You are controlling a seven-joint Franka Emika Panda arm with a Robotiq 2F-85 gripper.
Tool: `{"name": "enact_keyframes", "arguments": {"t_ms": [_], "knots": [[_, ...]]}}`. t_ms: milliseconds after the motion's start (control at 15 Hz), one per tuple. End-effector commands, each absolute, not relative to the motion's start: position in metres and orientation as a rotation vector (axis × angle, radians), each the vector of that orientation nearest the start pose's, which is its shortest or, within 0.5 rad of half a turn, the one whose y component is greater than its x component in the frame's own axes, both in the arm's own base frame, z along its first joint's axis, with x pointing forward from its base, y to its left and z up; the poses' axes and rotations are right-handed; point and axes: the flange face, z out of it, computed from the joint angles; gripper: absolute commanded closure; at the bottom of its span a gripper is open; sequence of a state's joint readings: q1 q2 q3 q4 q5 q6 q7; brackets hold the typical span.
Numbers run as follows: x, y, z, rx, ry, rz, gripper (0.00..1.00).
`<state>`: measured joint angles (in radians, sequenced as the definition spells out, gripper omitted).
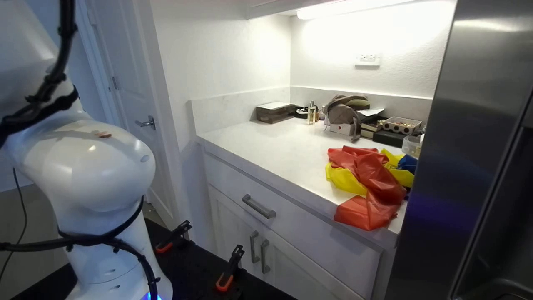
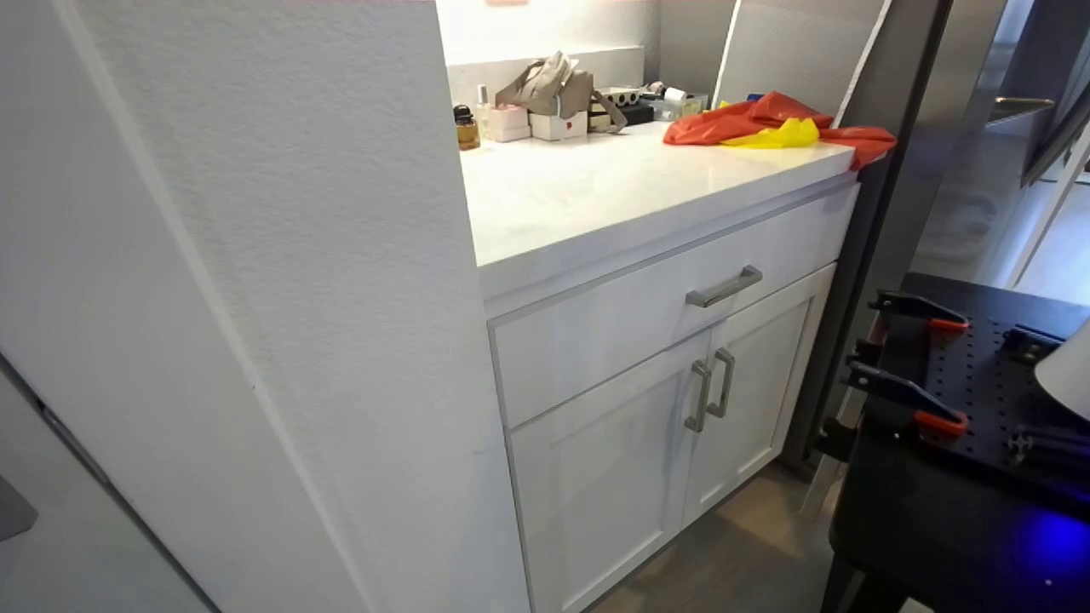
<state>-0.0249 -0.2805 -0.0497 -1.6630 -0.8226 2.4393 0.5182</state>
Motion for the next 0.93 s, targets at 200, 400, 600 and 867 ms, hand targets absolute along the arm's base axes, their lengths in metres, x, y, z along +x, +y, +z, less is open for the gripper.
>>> {"name": "enact_keyframes", "arguments": {"t_ms": [200, 400, 600, 867], "knots": [[0.537, -0.062, 0.82, 2.172, -0.113, 1.638, 0.0], [0.551, -0.062, 0.81, 2.182, -0.076, 1.673, 0.0], [0.559, -0.061, 0.807, 2.179, -0.06, 1.694, 0.0], [0.561, -0.059, 0.81, 2.161, -0.056, 1.71, 0.44]]}}
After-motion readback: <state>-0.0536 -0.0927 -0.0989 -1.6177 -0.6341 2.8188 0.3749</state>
